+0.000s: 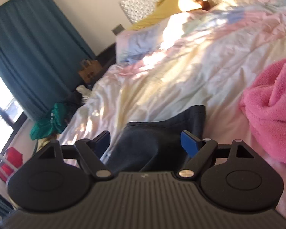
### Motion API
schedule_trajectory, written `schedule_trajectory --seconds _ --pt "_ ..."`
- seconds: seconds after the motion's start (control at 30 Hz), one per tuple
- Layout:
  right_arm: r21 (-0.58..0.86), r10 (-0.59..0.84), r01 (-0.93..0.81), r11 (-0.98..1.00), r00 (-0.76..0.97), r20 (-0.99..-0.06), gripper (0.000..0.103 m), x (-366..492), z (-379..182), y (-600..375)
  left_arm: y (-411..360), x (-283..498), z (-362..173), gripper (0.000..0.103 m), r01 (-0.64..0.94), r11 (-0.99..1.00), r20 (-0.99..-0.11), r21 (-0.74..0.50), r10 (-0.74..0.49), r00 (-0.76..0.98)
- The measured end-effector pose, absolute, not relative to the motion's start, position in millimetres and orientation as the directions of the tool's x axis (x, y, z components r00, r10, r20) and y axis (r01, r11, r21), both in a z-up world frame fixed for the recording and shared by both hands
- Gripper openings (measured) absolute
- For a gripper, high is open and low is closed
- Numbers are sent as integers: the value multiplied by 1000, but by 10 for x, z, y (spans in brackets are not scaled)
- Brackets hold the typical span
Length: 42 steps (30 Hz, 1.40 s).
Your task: Fold clothes
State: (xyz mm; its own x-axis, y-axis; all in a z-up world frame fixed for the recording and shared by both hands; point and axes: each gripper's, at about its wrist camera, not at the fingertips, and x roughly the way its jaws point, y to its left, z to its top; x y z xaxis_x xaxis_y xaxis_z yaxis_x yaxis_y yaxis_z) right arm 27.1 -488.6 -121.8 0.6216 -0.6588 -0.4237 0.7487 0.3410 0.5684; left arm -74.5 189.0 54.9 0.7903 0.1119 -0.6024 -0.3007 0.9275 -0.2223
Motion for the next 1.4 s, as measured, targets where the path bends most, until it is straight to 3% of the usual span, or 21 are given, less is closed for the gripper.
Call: schedule_trajectory --seconds 0.2,0.4,0.57,0.9,1.13,1.4 --pt "442 -499 579 685 815 -294 83 459 -965 -4177 1018 -502 578 101 -108 979 -485 -174 10 874" --pt "393 -346 415 821 908 -237 83 498 -803 -3923 270 -108 352 101 4 987 -483 -158 -81 872" --pt "399 -212 291 869 950 -231 83 560 -774 -3800 -147 202 178 101 62 988 -495 -145 -127 859" --pt "379 -45 151 913 961 -274 83 767 -840 -3511 -394 643 -187 101 114 992 -415 -45 -122 902" --pt "337 3 99 936 957 -289 83 862 -906 -3335 -249 717 -447 101 95 991 -471 -95 -129 873" --pt "381 47 86 920 944 -326 83 926 -999 -3363 -77 739 -370 101 82 975 -442 -207 -168 881"
